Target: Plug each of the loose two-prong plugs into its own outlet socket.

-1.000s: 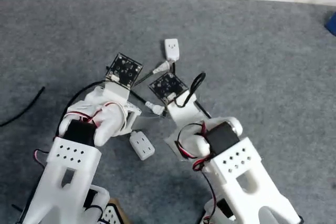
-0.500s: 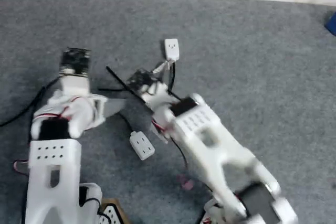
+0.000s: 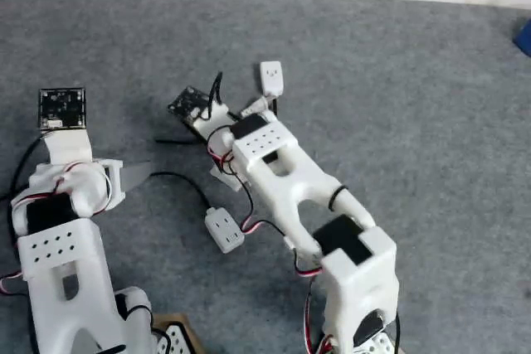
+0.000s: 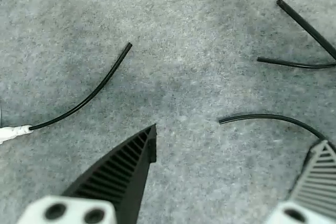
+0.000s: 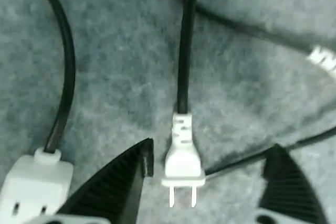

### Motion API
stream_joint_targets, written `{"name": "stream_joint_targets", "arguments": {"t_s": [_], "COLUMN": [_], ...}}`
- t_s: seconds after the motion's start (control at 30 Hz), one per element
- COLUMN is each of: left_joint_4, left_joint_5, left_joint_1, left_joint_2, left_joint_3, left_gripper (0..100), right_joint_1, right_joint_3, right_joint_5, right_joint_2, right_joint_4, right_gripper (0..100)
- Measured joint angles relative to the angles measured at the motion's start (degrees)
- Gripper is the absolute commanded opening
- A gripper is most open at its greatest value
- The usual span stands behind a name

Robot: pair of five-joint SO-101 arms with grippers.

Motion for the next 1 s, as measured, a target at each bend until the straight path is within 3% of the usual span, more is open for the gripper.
{"name": "stream_joint_targets", "arguments": {"t_s": [0.07,0.4,0.53,0.57,0.73,0.87,1.0], "left_joint_4": [0.0,-0.9,-0.9,-0.9,-0.9,-0.9,0.9], "left_joint_5": [-0.1,-0.1,-0.1,-0.1,-0.1,-0.1,-0.1], "left_joint_1": [-0.1,-3.7,-3.8,-3.8,-3.6,0.2,8.2], "left_joint_2": [0.0,0.0,0.0,0.0,0.0,0.0,0.0], "left_joint_3": [0.6,1.6,1.6,1.6,1.6,1.6,1.2], "left_gripper": [42,42,42,42,42,42,42], "right_joint_1": [0.0,0.1,0.2,0.3,1.5,3.3,6.0], "right_joint_3": [-2.2,-8.1,-8.1,-8.4,-12.1,-15.3,-15.9], "right_joint_5": [1.6,3.3,3.3,3.3,-1.6,-6.2,-10.1], "right_joint_2": [2.5,10.9,11.1,11.1,11.0,6.1,-6.2], "right_joint_4": [0.0,0.1,-0.3,-0.3,4.3,13.1,20.8], "right_gripper": [12.9,12.2,0.0,1.1,0.6,0.6,0.6]}}
